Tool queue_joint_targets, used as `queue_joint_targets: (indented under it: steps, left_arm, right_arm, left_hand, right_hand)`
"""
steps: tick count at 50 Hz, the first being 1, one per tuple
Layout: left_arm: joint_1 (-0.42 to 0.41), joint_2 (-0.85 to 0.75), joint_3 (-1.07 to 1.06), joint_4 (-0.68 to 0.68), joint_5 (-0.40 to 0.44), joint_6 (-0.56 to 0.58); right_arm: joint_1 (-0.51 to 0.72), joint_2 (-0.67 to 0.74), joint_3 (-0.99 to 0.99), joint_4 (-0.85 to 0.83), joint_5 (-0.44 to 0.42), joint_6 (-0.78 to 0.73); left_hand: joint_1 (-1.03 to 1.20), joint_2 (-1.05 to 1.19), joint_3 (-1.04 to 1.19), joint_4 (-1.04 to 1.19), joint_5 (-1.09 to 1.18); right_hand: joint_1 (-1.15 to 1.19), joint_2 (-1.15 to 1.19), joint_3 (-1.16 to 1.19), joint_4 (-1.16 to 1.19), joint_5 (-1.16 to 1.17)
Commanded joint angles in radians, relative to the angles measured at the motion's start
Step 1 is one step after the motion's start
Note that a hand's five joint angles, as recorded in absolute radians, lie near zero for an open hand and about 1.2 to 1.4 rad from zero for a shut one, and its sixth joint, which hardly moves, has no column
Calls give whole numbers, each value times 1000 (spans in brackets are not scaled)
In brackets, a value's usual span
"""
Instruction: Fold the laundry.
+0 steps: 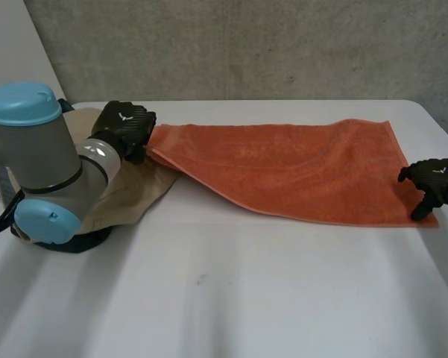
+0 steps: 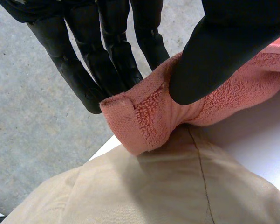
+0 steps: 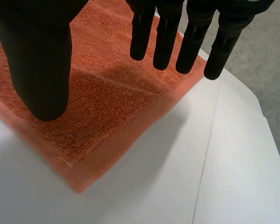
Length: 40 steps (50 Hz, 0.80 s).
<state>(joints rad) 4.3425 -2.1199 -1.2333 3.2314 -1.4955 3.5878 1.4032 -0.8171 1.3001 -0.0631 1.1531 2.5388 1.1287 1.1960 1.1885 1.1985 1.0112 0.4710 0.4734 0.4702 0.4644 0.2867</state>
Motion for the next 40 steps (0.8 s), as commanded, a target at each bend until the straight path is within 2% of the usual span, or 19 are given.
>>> queue_joint_targets:
  steps: [1,7,14,19,25,32,40]
  left_arm:
    - [-1,-5,-2,-1,-2,-1]
    - [-6,-6,0,-1,-5,-1]
    - [-6,-8,0,-4,0,-1]
    - [-6,-9,1,-5,0,-1]
    - [-1,-11,3,-5,1,-1]
    - [2,-11,5,-5,1,-3]
    - [0,-11,3,-7,1,-4]
  right_arm:
    - [8,13,-35,37,40,-3]
    - [-13,-83,2,130,28,40]
    - [-29,-93,31,190,13,28]
    - [-44,-37,30,177,8,-51]
    - [-30,1,24,128,-1,-68]
    - [-7,4,13,19,7,-29]
    - [22,32,-50,-1,36,0]
  left_hand:
    - [268,200,208,198,211]
    - [268,200,208,198,211]
    - [268,200,208,198,211]
    - [268,200,208,198,211]
    - [268,200,208,198,211]
    - [268,200,208,198,211]
    - [268,200,208,198,211]
  right_hand:
    - [68,65,68,74,77]
    - [56,54,57,63,66]
    - [53,51,54,60,63]
    - [50,48,51,57,60]
    - [50,48,51,57,60]
    - [59,56,60,65,69]
    - [79,77,80,86,89]
